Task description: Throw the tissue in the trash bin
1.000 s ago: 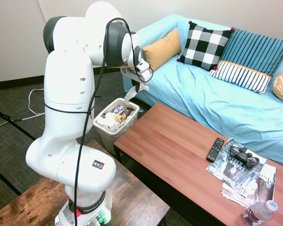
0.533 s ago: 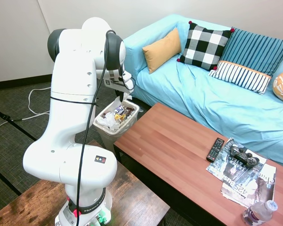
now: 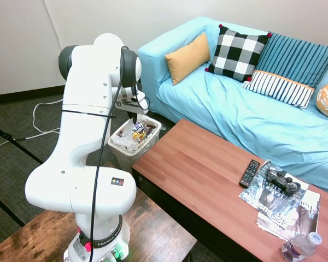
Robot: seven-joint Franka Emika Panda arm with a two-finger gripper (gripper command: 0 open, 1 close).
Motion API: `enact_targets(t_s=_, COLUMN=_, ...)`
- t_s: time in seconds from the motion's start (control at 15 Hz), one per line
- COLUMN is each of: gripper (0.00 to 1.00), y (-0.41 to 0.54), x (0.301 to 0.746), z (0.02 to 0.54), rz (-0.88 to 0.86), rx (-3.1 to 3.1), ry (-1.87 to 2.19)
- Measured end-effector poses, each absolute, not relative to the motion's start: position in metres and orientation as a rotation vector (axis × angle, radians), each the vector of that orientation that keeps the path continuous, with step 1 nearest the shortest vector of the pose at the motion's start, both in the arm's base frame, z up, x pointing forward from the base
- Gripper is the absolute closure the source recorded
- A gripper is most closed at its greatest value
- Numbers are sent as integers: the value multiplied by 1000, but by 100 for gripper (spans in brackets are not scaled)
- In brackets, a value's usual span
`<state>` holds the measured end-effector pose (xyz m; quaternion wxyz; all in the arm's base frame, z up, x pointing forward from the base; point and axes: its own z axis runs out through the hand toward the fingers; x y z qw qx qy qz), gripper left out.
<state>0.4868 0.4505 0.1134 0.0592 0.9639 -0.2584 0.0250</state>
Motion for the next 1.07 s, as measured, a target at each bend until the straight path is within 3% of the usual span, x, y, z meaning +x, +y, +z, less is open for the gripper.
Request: enact_targets(t_s=1.07, gripper=0, y=450, x=518, z=114, rz=112, rx=2875, ry=-792)
